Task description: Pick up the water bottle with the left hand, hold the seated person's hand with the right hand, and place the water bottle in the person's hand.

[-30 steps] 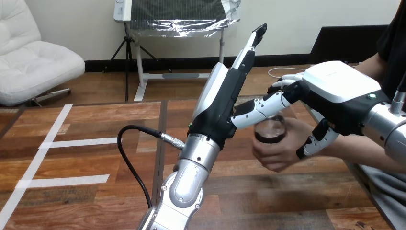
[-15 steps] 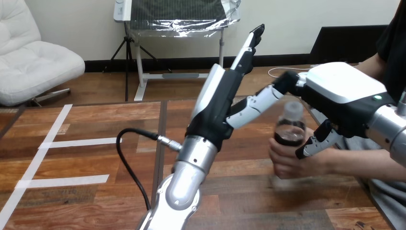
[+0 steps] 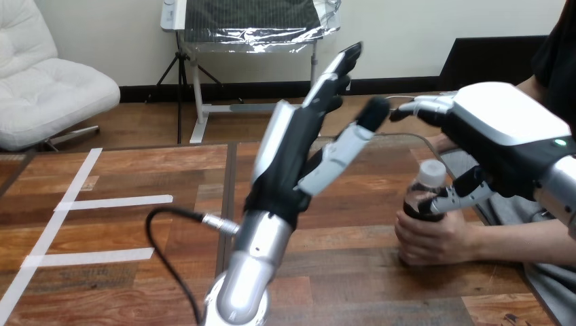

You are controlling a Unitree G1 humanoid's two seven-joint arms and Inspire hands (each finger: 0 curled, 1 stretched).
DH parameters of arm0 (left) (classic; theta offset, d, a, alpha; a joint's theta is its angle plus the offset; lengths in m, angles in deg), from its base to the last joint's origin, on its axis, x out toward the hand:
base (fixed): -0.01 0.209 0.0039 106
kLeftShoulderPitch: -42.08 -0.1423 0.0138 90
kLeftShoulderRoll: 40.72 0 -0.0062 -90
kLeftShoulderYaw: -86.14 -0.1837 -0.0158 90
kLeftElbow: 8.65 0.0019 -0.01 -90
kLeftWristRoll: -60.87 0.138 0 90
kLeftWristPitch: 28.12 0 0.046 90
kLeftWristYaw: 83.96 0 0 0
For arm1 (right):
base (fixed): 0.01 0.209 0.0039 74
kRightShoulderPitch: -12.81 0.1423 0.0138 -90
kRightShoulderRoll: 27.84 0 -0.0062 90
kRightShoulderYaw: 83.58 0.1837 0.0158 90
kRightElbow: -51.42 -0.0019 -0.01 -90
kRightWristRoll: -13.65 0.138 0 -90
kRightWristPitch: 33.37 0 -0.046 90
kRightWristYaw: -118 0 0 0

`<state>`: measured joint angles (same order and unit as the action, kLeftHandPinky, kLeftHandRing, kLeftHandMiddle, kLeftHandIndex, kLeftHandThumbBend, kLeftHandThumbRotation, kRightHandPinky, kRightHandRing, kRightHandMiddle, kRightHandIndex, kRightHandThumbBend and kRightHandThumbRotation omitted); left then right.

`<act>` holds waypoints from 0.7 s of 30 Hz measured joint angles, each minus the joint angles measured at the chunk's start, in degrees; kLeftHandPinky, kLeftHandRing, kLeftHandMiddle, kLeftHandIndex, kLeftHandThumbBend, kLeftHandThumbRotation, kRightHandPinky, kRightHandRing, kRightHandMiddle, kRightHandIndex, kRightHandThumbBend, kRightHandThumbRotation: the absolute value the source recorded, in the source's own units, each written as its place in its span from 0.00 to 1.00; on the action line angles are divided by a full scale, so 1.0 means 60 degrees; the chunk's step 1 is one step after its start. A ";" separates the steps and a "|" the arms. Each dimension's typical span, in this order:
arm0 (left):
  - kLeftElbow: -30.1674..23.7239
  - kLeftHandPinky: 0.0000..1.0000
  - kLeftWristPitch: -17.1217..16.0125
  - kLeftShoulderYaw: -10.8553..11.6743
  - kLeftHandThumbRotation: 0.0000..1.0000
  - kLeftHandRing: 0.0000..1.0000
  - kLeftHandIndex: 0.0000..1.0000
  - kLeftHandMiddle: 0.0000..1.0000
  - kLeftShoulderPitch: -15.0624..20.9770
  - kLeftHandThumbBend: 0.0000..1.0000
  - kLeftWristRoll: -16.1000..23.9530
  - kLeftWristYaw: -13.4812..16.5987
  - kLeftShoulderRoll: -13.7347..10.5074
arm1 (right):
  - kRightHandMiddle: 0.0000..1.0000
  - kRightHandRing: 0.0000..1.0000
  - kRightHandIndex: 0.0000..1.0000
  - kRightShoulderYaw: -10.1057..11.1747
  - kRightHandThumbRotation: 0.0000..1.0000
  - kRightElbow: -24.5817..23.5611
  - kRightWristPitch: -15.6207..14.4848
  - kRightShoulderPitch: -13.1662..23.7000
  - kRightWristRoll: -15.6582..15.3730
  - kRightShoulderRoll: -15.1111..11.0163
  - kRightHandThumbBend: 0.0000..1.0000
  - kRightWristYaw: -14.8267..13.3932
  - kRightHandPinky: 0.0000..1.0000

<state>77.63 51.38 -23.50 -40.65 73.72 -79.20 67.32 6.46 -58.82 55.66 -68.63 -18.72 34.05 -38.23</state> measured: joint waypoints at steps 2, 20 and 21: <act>-0.0224 0.79 -0.0041 0.0006 0.71 0.83 0.87 0.87 -0.0272 0.45 -0.0014 0.0057 -0.0010 | 0.87 0.84 0.82 0.0121 0.01 -0.0161 -0.0053 -0.0173 0.0101 0.0223 0.72 -0.0215 0.72; -0.1676 0.59 -0.1176 0.0069 0.17 0.67 0.73 0.73 -0.2863 0.35 -0.0072 0.0815 0.0037 | 0.71 0.66 0.70 0.0392 0.00 -0.0515 0.1427 -0.1684 0.0847 0.2654 0.51 -0.3176 0.57; -0.1709 0.59 -0.1314 0.0076 0.16 0.66 0.73 0.72 -0.3013 0.35 -0.0069 0.0881 0.0034 | 0.71 0.66 0.70 0.0371 0.00 -0.0500 0.1547 -0.1740 0.0847 0.2778 0.50 -0.3316 0.57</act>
<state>67.37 43.49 -23.04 -58.73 73.31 -73.91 67.53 8.69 -61.82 64.94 -79.07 -13.64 50.72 -58.13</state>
